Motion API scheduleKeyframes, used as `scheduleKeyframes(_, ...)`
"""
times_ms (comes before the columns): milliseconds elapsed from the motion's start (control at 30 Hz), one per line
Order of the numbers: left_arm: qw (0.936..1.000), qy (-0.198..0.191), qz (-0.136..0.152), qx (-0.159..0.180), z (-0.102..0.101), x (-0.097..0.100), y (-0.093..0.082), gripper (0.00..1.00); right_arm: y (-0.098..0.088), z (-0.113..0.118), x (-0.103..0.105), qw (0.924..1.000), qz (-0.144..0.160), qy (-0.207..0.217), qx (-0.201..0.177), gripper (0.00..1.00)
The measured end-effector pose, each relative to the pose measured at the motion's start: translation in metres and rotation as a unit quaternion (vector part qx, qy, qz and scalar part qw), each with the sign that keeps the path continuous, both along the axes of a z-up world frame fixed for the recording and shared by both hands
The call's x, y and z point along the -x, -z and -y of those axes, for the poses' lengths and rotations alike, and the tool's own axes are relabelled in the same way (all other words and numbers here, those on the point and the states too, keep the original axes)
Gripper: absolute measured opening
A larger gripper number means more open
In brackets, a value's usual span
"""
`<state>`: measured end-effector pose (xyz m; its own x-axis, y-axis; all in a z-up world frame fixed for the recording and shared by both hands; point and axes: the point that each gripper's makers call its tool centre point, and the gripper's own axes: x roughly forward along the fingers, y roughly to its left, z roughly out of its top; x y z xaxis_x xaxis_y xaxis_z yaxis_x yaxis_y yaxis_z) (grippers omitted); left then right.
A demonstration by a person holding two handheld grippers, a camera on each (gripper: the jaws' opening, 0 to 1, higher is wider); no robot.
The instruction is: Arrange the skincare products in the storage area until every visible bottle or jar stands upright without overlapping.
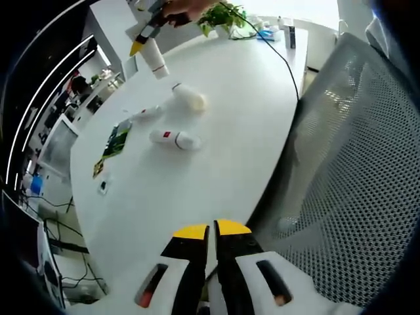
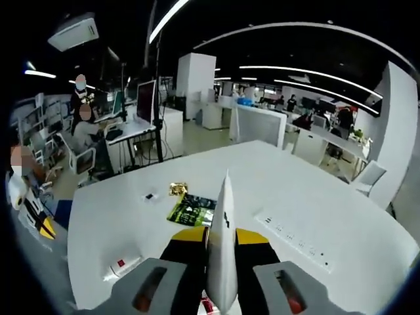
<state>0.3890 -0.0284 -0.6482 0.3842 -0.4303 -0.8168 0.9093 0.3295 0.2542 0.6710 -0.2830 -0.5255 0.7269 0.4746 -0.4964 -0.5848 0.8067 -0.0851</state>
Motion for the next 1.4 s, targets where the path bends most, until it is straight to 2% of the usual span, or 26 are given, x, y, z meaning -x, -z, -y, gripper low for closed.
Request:
scheduleKeyframes(500,1.0,-0.001,-0.003,-0.002,0.0,0.0,0.001,0.02,0.004,-0.01,-0.01,0.9998,-0.006,-0.018,0.008,0.07)
scheduleKeyframes(900,1.0,0.0,-0.008,-0.005,-0.001,0.002,0.003,0.02,0.017,-0.017,-0.02,0.9979,-0.02,-0.053,0.031,0.07)
scheduleKeyframes(1400,0.9999,-0.002,-0.013,-0.008,-0.001,0.002,0.005,0.02,0.028,-0.021,-0.027,0.9953,-0.031,-0.088,0.027,0.07)
